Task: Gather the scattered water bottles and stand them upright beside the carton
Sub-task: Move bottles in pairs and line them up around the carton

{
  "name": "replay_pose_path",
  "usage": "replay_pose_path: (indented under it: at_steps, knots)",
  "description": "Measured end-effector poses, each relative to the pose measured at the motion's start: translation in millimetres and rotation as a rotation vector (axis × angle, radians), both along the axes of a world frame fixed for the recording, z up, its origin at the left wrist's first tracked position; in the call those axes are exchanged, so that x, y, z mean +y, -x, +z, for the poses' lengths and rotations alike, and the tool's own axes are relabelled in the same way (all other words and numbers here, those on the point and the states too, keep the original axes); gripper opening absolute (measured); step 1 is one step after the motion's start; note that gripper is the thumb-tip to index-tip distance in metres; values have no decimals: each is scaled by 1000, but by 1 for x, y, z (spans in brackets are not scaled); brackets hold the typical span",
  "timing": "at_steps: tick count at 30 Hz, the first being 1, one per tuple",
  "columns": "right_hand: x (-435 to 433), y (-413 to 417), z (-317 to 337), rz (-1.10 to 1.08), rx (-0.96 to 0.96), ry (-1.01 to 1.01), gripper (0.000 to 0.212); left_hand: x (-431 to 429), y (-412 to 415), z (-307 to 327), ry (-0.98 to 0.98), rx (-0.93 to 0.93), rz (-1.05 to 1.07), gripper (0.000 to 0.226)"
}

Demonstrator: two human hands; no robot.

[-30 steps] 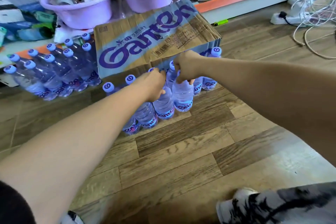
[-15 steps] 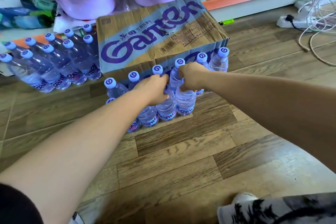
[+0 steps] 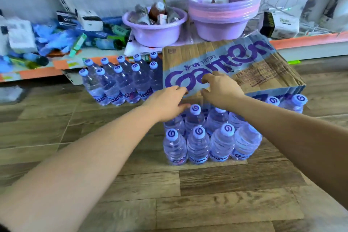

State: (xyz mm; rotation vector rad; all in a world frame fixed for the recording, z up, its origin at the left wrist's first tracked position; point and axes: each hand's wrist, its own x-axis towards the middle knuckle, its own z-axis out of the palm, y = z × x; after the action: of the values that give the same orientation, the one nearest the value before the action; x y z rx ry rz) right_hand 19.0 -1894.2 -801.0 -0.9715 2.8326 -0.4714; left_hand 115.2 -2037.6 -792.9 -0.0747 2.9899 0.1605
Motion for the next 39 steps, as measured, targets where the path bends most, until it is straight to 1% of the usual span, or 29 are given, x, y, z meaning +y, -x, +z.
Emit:
replay_pose_path:
  at_steps: [3, 7, 9, 11, 14, 18, 20, 22, 25, 28, 30, 32, 36, 39]
  knots:
    - [-46, 3, -7, 71, -19, 38, 38, -54, -6, 0, 23, 17, 101, 46]
    - [-110, 14, -19, 194, 23, 11, 36, -119, 4, -5, 29, 28, 255, 55]
    - [-137, 24, -25, 221, 37, -17, 37, -145, 13, -9, 18, 41, 309, 57]
    - [-163, 35, -31, 227, 40, -43, 37, -169, 24, -16, 25, 46, 319, 57]
    - [-193, 48, -40, 219, 36, -71, 40, -197, 43, -33, 43, 26, 278, 59]
    - [-214, 55, -61, 169, 65, -105, 59, -214, 69, -59, 125, -49, 275, 73]
    - [-215, 54, -67, 149, 89, -87, 63, -211, 76, -69, 113, -50, 306, 76]
    - [-216, 55, -70, 156, 99, -69, 65, -209, 82, -75, 84, 28, 316, 73]
    - [-218, 57, -71, 181, 136, -80, 68, -216, 94, -70, 30, 138, 331, 57]
    - [-223, 59, -74, 170, 171, -99, 63, -216, 98, -69, 56, 89, 311, 31]
    - [-226, 59, -74, 156, 192, -101, 57, -210, 90, -74, 46, 53, 290, 20]
    - [-227, 58, -71, 158, 197, -112, 54, -205, 78, -79, 52, 60, 299, 18]
    - [-223, 49, -64, 226, 175, -149, 49, -194, 56, -78, 102, 20, 333, 24]
    - [-215, 40, -63, 268, 111, -137, 44, -188, 46, -76, 91, 9, 310, 27]
